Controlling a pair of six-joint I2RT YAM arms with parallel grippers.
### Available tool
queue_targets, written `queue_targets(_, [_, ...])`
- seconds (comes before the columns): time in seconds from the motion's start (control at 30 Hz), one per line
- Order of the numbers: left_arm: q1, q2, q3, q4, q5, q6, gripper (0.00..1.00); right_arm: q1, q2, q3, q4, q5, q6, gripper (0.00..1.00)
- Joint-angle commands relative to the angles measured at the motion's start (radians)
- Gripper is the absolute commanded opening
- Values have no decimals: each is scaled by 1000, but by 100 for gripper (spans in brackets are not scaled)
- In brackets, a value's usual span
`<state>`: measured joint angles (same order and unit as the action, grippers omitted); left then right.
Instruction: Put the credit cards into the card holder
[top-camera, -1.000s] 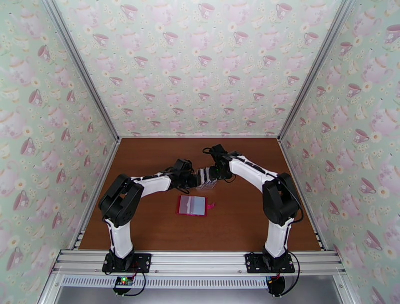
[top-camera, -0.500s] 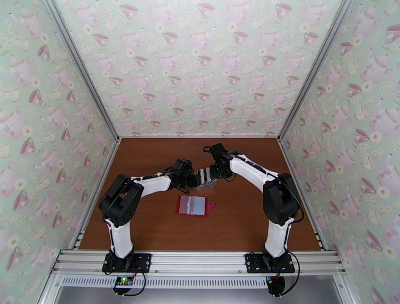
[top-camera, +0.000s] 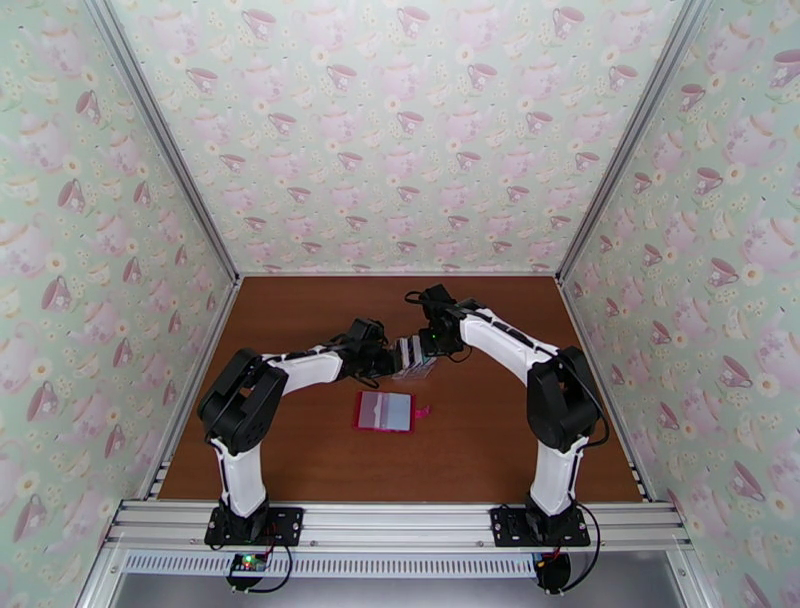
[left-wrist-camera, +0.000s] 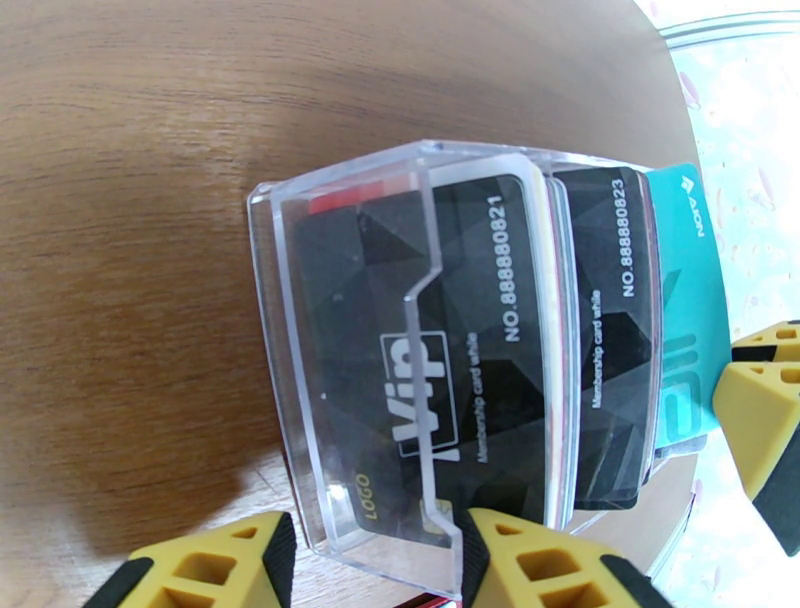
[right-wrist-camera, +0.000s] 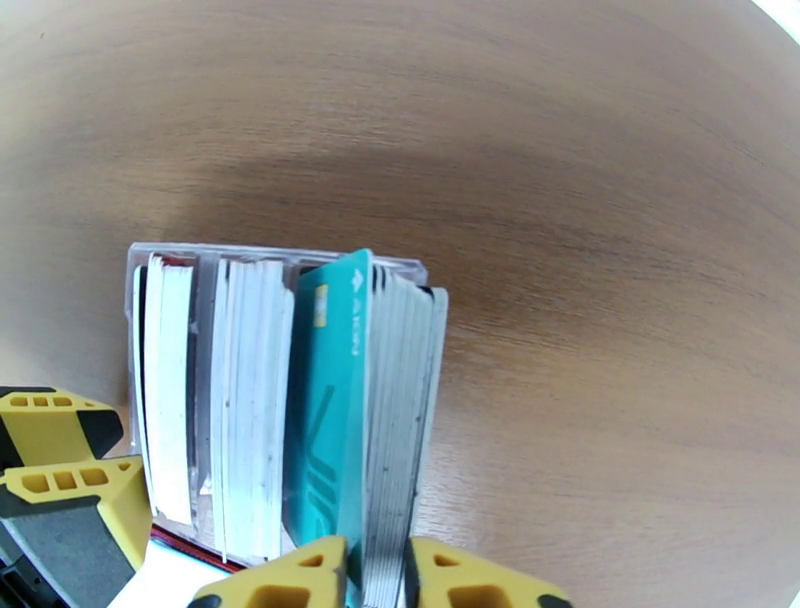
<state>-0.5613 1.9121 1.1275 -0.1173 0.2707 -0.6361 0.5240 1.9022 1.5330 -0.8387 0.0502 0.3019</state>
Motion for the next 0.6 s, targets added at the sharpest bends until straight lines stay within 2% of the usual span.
queue_targets(0.0, [17, 7, -35, -93, -28, 20, 49, -13, -14, 18, -41, 33, -12, 14])
queue_targets(0.2, [18, 7, -37, -88, -26, 19, 49, -12, -10, 15, -37, 4, -14, 1])
queue_targets(0.57, [18, 21, -31, -85, -21, 15, 49, 15, -2, 18, -19, -100, -18, 0])
